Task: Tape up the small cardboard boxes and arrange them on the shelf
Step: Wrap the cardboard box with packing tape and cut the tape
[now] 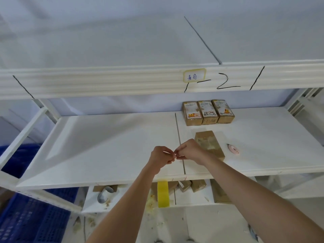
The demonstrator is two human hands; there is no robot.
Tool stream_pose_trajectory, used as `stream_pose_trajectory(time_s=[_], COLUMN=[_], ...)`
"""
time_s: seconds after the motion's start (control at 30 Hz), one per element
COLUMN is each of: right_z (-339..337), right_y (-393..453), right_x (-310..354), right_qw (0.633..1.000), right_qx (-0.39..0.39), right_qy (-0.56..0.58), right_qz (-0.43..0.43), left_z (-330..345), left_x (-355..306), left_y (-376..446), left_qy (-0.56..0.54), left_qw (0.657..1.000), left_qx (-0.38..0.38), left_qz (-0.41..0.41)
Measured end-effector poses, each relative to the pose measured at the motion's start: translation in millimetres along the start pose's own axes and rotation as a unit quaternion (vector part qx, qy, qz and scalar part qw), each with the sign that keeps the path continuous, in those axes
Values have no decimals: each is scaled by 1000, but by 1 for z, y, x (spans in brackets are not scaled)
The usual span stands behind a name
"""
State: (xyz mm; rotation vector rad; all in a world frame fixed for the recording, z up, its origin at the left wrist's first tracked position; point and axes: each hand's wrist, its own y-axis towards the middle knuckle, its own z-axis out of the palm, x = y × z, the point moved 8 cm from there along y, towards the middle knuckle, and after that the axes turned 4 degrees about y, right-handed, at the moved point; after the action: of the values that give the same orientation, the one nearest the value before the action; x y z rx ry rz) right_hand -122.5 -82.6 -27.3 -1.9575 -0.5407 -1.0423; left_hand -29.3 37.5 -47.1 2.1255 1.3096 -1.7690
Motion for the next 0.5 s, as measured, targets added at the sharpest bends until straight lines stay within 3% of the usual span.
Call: stream_pose_trajectory(time_s=[0.27,0.5], right_z=[-25,-34], right_y=[-11,-22], right_x=[-23,-36], right_qw=[998,991], right_qx=[-1,62], right_qy=[-54,-117], right_qz=[19,34], left_z=[35,62], left_x=[-10,-13], left_y=[2,-6], left_qy=[22,81], left_qw=[998,985], left_qx=[62,140], left_qz=[-3,-62])
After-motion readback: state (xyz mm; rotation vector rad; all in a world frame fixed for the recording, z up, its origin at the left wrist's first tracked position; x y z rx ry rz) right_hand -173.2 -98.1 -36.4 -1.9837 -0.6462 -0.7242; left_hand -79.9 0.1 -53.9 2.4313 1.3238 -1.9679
